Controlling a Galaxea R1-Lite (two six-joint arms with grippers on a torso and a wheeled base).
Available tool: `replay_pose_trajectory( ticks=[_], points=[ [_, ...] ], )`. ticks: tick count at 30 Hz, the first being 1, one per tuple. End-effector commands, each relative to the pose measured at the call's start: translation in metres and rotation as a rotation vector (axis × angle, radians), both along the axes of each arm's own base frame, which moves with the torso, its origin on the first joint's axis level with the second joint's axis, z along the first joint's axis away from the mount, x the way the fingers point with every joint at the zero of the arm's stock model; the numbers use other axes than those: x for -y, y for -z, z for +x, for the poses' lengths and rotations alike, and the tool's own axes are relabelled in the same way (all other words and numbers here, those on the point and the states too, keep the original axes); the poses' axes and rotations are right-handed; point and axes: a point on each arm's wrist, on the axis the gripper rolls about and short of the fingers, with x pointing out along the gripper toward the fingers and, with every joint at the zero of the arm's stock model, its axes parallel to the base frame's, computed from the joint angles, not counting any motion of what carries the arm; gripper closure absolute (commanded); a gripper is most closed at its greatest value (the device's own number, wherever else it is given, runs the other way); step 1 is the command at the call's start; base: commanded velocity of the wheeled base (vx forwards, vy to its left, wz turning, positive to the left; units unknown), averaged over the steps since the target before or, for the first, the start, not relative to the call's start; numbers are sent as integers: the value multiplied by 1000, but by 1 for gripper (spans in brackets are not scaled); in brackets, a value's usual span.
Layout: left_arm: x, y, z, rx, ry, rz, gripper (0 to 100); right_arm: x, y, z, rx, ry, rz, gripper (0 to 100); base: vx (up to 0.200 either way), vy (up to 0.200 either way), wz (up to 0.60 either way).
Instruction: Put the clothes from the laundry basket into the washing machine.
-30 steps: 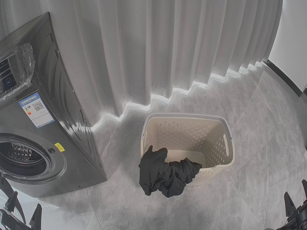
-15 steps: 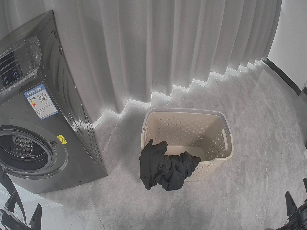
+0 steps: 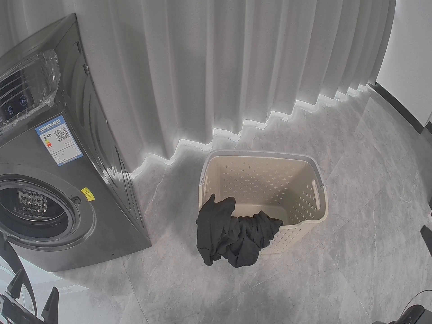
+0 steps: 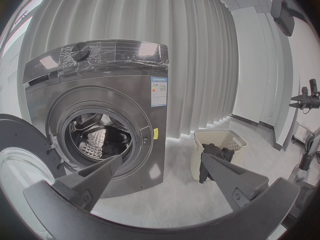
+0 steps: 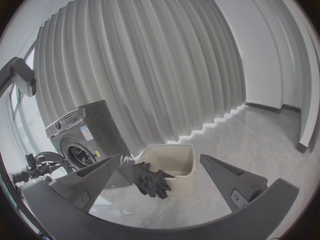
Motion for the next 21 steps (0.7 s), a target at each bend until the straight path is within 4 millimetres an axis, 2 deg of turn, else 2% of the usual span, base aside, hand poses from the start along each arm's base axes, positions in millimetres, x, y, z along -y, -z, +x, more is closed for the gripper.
replay_pose_trajectory(
  ticks=[1, 4, 5, 6, 7, 9, 13, 19, 21],
  points=[
    [0, 4, 0, -1, 0, 1, 0, -57, -7, 108, -348, -239, 31, 0, 200, 0, 0],
    [0, 5, 0, -3, 0, 1, 0, -71, 5, 136, -400, -240, 17, 0, 200, 0, 0],
    [0, 5, 0, -3, 0, 1, 0, -71, 5, 136, -400, -240, 17, 0, 0, 0, 0],
    [0, 4, 0, -1, 0, 4, 0, -80, 17, 156, -431, -237, 7, 0, 0, 0, 0],
    [0, 4, 0, -1, 0, 4, 0, -80, 17, 156, -431, -237, 7, 0, 0, 0, 0],
    [0, 4, 0, -1, 0, 4, 0, -91, 32, 172, -463, -258, -2, 0, 0, 0, 0],
    [0, 4, 0, -1, 0, 3, 0, -104, 50, 182, -516, -295, -25, 0, 0, 0, 0],
    [0, 4, 0, -3, 2, 6, 0, -115, 65, 192, -556, -312, -42, 0, 0, -200, 0],
    [0, 4, 0, -3, 0, 6, 0, -120, 72, 196, -565, -320, -48, 0, 0, 0, 0]
  ],
)
